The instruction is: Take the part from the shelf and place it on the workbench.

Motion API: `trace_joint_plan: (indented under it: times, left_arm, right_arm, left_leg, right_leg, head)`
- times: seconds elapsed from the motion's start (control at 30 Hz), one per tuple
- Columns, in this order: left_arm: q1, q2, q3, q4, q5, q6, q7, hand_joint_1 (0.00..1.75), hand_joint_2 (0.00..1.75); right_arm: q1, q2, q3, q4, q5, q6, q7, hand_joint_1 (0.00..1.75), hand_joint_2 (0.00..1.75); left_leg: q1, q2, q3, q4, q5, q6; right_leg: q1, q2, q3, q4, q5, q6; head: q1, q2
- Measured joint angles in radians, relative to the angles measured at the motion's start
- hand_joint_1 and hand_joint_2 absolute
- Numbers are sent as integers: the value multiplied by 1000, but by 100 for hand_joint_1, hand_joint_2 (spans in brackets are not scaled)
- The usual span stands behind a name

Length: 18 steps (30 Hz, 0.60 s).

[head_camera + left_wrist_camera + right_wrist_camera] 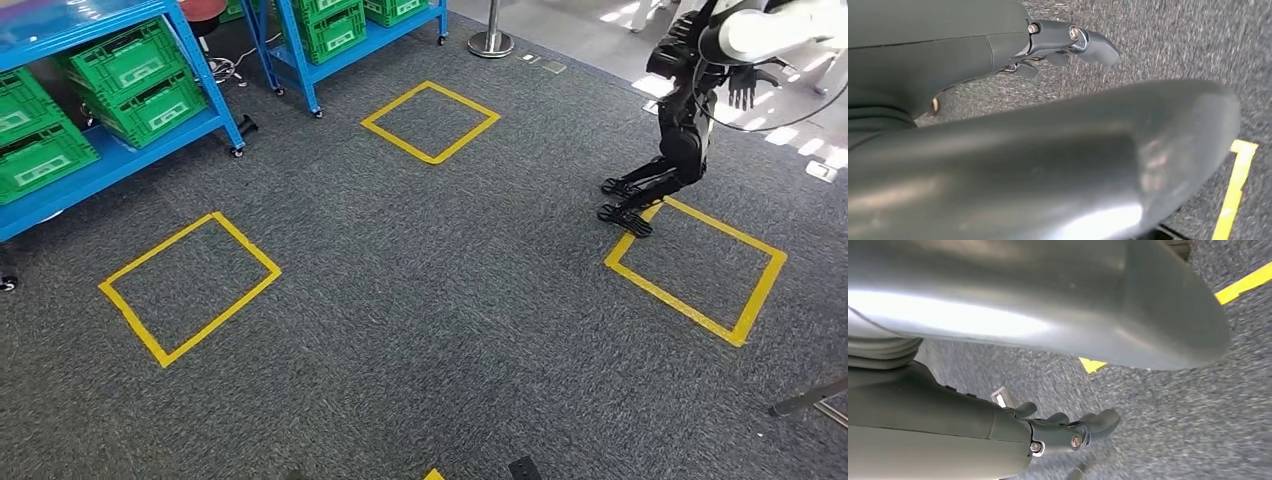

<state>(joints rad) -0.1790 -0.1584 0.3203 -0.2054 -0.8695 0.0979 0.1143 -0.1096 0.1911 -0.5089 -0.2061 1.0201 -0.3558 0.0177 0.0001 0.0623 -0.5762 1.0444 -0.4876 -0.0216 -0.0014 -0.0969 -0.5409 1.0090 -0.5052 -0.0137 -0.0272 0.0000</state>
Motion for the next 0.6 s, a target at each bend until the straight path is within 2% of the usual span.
trace_joint_plan:
  times: [0.03,0.1,0.13,0.2,0.23,0.27,0.3,0.33,0.37,0.4,0.43,0.47,0.5,0.53,0.6]
  left_arm:
    - [-1,0,0,0,0,-2,-3,0,0]
    - [0,-1,2,0,1,-4,-9,0,0]
    - [2,-1,4,0,1,-5,-10,0,0]
    - [1,-3,7,-1,1,-5,-12,0,0]
    - [0,-5,8,-1,1,-5,-12,0,0]
    - [-1,-7,8,-1,1,-4,-11,0,0]
    - [-1,-8,8,-1,1,-4,-11,0,0]
    - [0,-9,9,-1,1,-4,-11,0,0]
    - [2,-9,9,-1,1,-3,-10,0,0]
    - [2,-9,9,-1,1,-3,-10,0,0]
    - [2,-10,10,-1,2,-2,-10,0,0]
    - [1,-10,10,-1,2,-2,-10,0,0]
    - [0,-11,11,-1,3,-1,-10,0,0]
    - [0,-11,12,-1,3,-1,-11,0,0]
    - [2,-10,15,-1,3,0,-11,0,0]
  right_arm:
    - [0,0,0,0,0,0,0,0,0]
    - [-2,0,0,0,0,0,0,0,0]
    - [-3,0,0,0,0,0,0,0,0]
    - [-4,0,0,0,2,-1,0,0,0]
    - [-3,0,0,0,2,-1,0,0,0]
    - [-1,-1,0,0,3,-1,0,0,0]
    - [1,-1,0,0,3,0,0,0,0]
    - [3,-2,0,0,3,0,0,0,0]
    - [4,-2,0,0,3,0,0,0,0]
    - [4,-2,0,0,3,0,0,0,0]
    - [4,-3,0,0,3,1,0,0,0]
    - [3,-3,0,0,3,2,0,0,0]
    - [3,-3,0,0,3,3,0,0,0]
    - [2,-3,0,0,3,4,0,0,0]
    - [1,-3,0,0,3,5,-1,0,0]
  left_leg:
    - [-4,9,10,-23,2,6]
    - [-6,-11,9,-28,3,18]
    - [-4,-22,10,-30,5,23]
    - [2,-44,14,-36,12,35]
    - [5,-55,13,-37,14,38]
    - [6,-67,11,-36,15,40]
    - [6,-80,10,-35,15,41]
    - [6,-94,9,-34,16,41]
    - [7,-108,9,-32,15,40]
    - [8,-122,9,-29,15,39]
    - [9,-135,8,-26,14,35]
    - [10,-148,6,-21,12,30]
    - [10,-160,2,-17,12,22]
    - [10,-170,-2,-16,13,14]
    - [12,-189,-9,-21,19,-3]
  right_leg:
    - [2,-9,2,1,-2,5]
    - [3,-26,6,0,-5,16]
    - [1,-18,8,4,-10,23]
    - [-4,34,-11,56,-47,36]
    - [-6,66,-37,114,-78,40]
    - [-7,83,-72,184,-110,42]
    - [-8,90,-105,247,-133,44]
    - [-8,92,-126,283,-136,45]
    - [-10,93,-129,279,-119,45]
    - [-12,97,-111,236,-85,45]
    - [-16,112,-79,165,-46,45]
    - [-18,132,-48,98,-20,46]
    - [-20,149,-26,48,-4,44]
    - [-20,160,-15,21,1,41]
    - [-17,149,-17,16,2,28]
  head:
    - [0,0]
    - [2,0]
    - [3,0]
    - [8,0]
    - [12,0]
    - [16,0]
    - [18,0]
    - [20,0]
    - [20,0]
    - [20,0]
    - [21,0]
    - [21,0]
    - [22,0]
    - [22,0]
    - [21,0]
